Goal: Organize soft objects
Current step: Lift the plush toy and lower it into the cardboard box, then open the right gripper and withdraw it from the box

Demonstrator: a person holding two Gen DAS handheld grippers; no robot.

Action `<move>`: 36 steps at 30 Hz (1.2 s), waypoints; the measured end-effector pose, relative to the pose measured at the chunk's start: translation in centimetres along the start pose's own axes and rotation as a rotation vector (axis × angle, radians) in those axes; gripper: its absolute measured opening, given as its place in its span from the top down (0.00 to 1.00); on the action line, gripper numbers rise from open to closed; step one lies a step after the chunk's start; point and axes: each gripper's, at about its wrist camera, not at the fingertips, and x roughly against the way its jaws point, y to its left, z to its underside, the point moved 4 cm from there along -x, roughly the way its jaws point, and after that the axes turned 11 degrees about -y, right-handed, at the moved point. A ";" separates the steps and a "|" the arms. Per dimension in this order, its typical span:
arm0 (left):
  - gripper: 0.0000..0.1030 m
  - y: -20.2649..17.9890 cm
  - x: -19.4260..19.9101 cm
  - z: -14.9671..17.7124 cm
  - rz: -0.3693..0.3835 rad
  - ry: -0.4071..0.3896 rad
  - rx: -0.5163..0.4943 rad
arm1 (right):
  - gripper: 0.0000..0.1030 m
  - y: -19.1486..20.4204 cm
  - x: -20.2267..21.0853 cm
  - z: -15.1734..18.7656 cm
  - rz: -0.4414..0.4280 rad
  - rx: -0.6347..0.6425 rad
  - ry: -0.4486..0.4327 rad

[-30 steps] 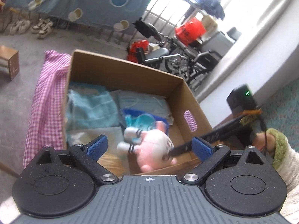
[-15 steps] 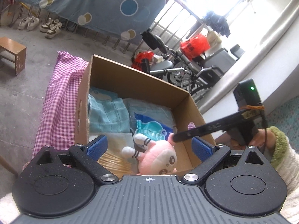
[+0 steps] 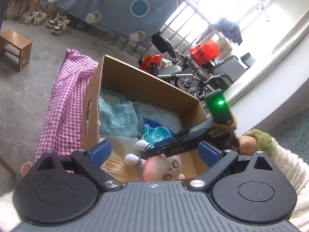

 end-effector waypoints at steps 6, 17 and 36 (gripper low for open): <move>0.06 0.0 0.1 0.2 0.007 0.004 0.002 | 0.52 -1.3 2.5 -1.3 -0.081 -0.089 -0.092; 0.05 -0.6 1.0 0.8 0.037 -0.007 -0.019 | 0.45 -9.0 -1.4 -1.9 0.079 -0.341 -0.142; 0.04 -2.0 1.9 2.6 0.039 0.001 -0.047 | 0.45 -6.5 0.4 -2.5 -0.005 -0.152 -0.231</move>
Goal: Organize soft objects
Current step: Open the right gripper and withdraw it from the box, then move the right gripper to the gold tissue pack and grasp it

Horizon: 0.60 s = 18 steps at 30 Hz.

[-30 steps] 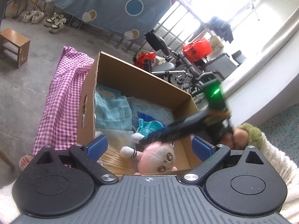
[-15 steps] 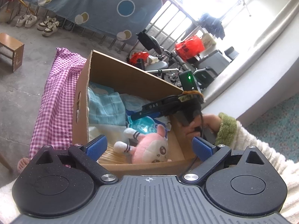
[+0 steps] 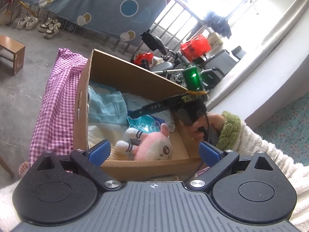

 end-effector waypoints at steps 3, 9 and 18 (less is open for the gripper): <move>0.04 -0.1 0.4 0.2 0.002 -0.004 0.001 | 0.45 -0.5 3.0 -0.8 -0.015 -0.037 -0.087; 0.03 -0.7 1.6 0.3 -0.003 -0.023 0.003 | 0.44 -0.2 11.7 -0.6 -0.060 -0.105 -0.286; 0.02 -1.6 4.3 0.6 -0.022 -0.075 -0.010 | 0.33 1.0 27.4 7.3 -0.116 -0.191 -0.618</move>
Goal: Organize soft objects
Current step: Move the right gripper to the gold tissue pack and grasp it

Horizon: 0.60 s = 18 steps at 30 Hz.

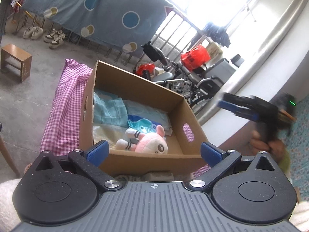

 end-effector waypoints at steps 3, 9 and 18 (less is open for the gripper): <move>0.02 -0.2 0.3 0.5 -0.011 0.009 -0.004 | 0.33 -0.1 4.4 1.2 0.011 -0.053 -0.056; 0.01 -1.2 -0.2 2.8 -0.014 0.054 -0.037 | 0.33 -0.2 9.4 6.2 0.024 -0.164 -0.098; 0.06 -5.5 -6.1 9.9 -0.036 0.230 -0.330 | 0.34 -3.1 5.9 16.1 0.105 -0.384 -0.031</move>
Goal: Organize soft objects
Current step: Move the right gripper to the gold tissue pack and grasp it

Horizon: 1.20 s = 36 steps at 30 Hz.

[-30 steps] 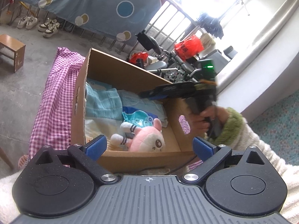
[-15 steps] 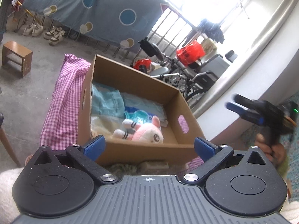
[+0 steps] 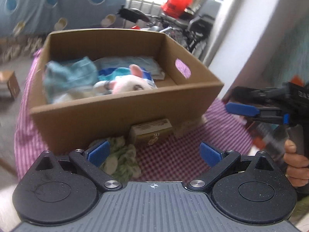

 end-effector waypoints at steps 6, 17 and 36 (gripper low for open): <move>0.17 -2.2 -4.0 1.1 -0.046 0.022 -0.177 | 0.42 -1.7 -3.2 2.2 0.048 -0.006 0.071; 0.20 -2.3 -7.8 1.6 -0.105 0.073 -0.243 | 0.51 -3.0 -7.8 3.0 0.003 -0.032 0.135; 0.17 -5.8 -6.7 5.0 0.066 0.149 -0.242 | 0.57 -5.1 -3.0 5.5 0.072 0.001 0.241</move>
